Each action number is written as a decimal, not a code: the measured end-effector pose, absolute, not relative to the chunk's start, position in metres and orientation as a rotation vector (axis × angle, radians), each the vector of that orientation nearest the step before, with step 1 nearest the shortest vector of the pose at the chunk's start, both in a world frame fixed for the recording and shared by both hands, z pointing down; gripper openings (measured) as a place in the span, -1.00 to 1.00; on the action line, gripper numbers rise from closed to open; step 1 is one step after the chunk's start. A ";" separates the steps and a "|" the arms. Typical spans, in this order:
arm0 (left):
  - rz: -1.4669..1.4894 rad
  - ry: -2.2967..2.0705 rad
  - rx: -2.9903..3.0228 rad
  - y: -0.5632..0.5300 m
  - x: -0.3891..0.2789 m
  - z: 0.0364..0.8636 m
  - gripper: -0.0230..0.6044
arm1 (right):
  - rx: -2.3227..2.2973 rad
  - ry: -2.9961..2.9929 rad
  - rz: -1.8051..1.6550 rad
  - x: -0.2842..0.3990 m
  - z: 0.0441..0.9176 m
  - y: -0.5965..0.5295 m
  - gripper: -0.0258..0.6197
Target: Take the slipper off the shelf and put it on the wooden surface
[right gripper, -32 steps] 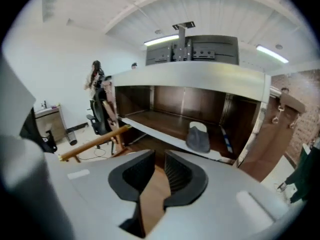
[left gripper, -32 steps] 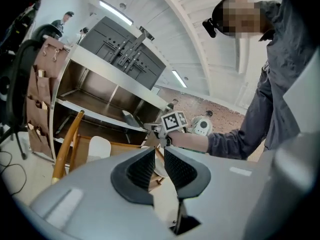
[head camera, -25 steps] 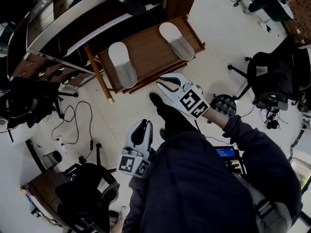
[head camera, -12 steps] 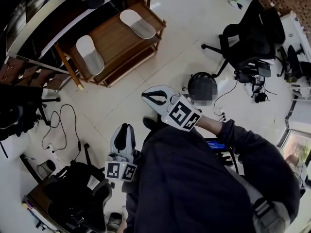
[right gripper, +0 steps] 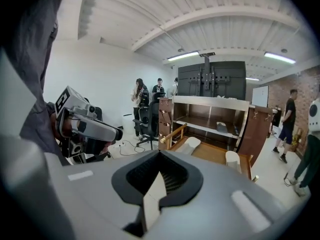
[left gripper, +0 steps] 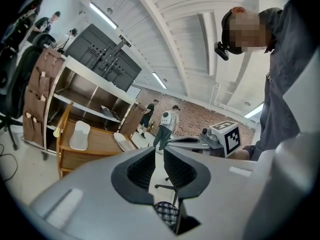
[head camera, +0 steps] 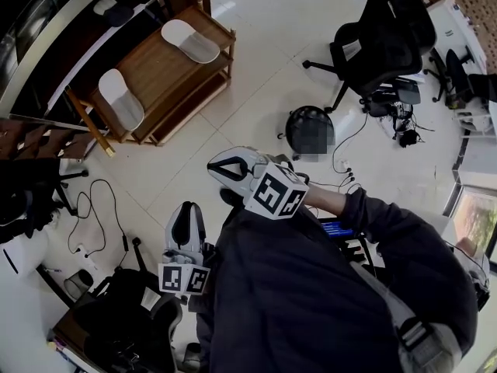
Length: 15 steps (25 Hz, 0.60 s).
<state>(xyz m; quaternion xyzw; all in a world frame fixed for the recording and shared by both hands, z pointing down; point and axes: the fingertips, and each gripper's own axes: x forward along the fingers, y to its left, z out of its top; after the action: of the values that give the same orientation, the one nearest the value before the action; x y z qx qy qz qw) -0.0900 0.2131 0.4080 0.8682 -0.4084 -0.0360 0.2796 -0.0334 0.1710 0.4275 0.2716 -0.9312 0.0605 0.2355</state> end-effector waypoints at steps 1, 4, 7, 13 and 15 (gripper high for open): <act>-0.093 -1.095 2.331 0.214 -0.089 0.408 -0.72 | 0.744 -2.552 0.166 -0.033 0.427 0.171 -0.92; -0.087 -1.100 2.332 0.212 -0.090 0.407 -0.72 | 0.741 -2.542 0.152 -0.033 0.425 0.170 -0.92; -0.079 -1.108 2.334 0.209 -0.090 0.406 -0.72 | 0.729 -2.550 0.144 -0.036 0.423 0.169 -0.92; -0.075 -1.111 2.346 0.203 -0.088 0.404 -0.72 | 0.697 -2.567 0.139 -0.044 0.423 0.167 -0.92; -0.072 -1.110 2.345 0.203 -0.086 0.404 -0.72 | 0.690 -2.570 0.139 -0.044 0.422 0.166 -0.92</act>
<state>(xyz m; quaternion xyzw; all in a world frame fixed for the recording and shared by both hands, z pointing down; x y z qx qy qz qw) -0.0859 0.2027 0.4040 0.8701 -0.4117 -0.0266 0.2698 -0.0440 0.1664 0.4221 0.2516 -0.9372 0.0505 0.2364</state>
